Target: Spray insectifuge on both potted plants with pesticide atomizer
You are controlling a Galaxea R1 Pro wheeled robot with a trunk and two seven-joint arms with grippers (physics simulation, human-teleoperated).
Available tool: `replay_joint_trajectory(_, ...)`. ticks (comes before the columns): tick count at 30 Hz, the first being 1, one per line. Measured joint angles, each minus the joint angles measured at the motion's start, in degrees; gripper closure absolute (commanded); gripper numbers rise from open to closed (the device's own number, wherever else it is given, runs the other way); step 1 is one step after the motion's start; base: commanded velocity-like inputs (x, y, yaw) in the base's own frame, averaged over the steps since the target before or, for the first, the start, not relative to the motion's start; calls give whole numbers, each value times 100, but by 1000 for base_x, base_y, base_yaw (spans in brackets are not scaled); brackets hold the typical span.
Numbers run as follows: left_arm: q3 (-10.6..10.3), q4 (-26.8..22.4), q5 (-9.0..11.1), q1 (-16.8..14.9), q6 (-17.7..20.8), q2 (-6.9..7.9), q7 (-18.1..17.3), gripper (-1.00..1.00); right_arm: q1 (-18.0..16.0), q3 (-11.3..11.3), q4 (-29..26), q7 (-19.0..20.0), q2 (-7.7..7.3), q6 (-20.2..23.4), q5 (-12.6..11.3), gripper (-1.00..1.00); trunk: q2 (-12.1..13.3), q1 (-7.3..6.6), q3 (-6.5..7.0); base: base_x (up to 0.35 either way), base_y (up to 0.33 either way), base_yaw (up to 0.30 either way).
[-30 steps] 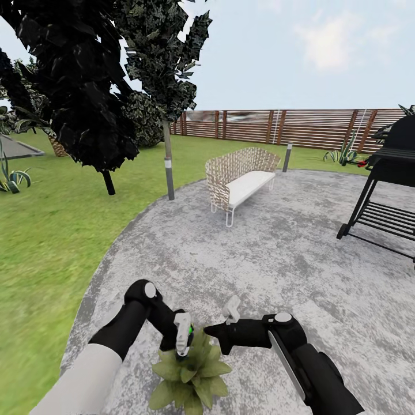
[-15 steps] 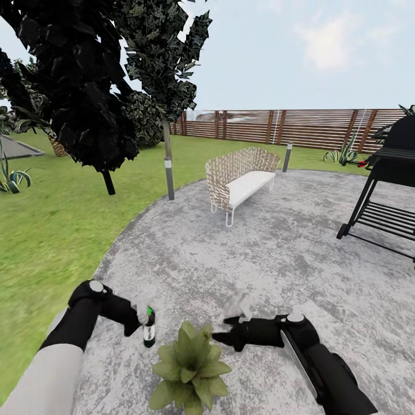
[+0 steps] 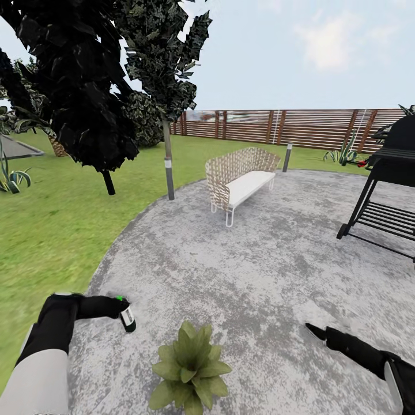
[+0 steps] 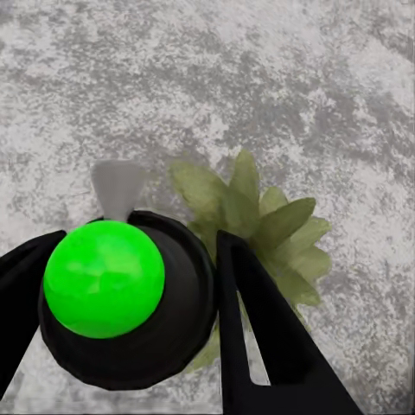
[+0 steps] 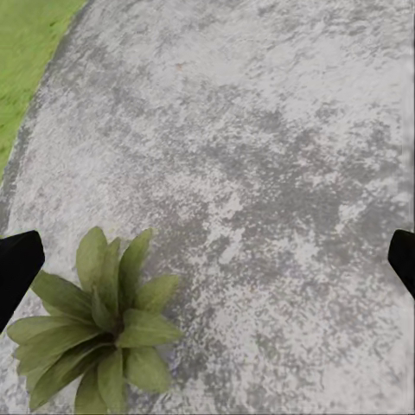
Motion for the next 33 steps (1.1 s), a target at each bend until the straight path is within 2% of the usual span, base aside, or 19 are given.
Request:
replay_joint_trajectory(2,75,-2,-10,1,637,4,461,100,1,-335,11,-4,1,-200,23,-100,0,0,0,0,0,0)
replay_joint_trajectory(5,76,6,-7,0,1056,-14,981,100,0,-645,23,-6,14,-439,46,-100,0,0,0,0,0,0)
replay_joint_trajectory(8,67,56,-2,1,1209,-92,1147,100,2,-827,164,-9,16,-585,61,-100,0,0,0,0,0,0)
replay_joint_trajectory(11,46,160,-11,1,1506,-120,1196,100,3,-1160,791,-13,24,-629,55,-100,0,0,0,0,0,0)
replay_joint_trajectory(12,-94,290,-14,5,1763,-116,1200,100,0,-1374,1008,-83,30,-639,59,-100,0,0,-1,0,0,0)
replay_joint_trajectory(13,-271,432,-7,7,1896,-109,1202,100,-2,-1467,1066,-227,29,-640,58,-100,0,0,0,0,0,0)
replay_joint_trajectory(14,-806,818,19,10,2295,-99,1206,100,0,-1540,1111,-1167,50,-639,64,-100,0,0,-1,0,0,0)
replay_joint_trajectory(16,-1094,947,5,8,2536,-97,1208,100,0,-1551,1119,-1722,57,-635,59,-100,0,0,0,0,0,0)
replay_joint_trajectory(18,-1237,996,6,8,2668,-88,1208,100,-2,-1555,1122,-1943,59,-634,59,-100,0,0,0,0,0,0)
replay_joint_trajectory(20,-1295,1020,7,8,2726,-88,1208,100,0,-1556,1124,-2033,60,-634,63,-100,0,0,-2,0,0,14)
replay_joint_trajectory(33,-1345,1042,6,35,2768,-91,1214,100,-1,-1557,1141,-2115,61,-634,59,-100,0,0,-98,0,0,77)
